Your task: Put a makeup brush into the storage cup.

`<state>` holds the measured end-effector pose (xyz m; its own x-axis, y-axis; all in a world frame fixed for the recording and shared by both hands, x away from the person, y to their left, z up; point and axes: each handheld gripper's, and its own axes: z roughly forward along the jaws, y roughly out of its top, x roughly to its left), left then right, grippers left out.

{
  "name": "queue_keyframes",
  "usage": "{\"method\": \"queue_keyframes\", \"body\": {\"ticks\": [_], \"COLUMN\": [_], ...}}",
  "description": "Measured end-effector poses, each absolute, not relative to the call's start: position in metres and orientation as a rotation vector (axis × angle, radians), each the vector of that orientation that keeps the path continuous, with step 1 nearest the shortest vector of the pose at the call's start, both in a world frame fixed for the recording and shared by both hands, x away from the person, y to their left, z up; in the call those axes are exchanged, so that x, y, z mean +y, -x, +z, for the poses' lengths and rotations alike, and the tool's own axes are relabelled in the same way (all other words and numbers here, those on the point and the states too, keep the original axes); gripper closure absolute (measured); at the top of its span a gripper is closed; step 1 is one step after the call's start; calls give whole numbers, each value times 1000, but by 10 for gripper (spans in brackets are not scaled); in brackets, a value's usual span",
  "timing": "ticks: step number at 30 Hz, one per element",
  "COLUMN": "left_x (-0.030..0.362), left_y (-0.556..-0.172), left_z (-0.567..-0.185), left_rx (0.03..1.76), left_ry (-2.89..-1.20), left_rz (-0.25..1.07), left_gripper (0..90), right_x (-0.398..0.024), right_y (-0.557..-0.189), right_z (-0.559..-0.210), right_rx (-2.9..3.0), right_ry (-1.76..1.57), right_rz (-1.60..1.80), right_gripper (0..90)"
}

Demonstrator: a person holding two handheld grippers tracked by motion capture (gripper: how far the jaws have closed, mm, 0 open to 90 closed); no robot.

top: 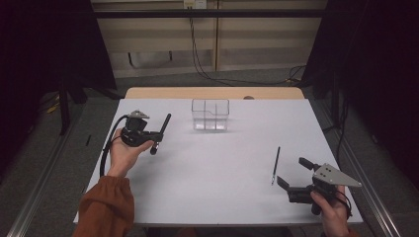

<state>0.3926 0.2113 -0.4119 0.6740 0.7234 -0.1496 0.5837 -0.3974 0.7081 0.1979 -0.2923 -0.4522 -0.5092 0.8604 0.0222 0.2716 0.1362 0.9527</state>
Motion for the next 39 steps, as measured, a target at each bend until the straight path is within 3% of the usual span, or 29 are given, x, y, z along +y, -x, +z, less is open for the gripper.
{"method": "queue_keyframes", "body": {"ticks": [17, 39], "left_x": [220, 194], "left_y": [-376, -355], "left_z": [-420, -419], "left_rx": [937, 794], "left_ry": [-1945, -1925], "left_rz": [230, 161], "left_gripper": [782, 782], "right_x": [-293, -292], "right_y": [-198, -197], "right_z": [-452, -451], "right_rx": [1869, 1873], "right_ry": [-1088, -1073], "right_rz": [1385, 1394], "right_gripper": [0, 0]}}
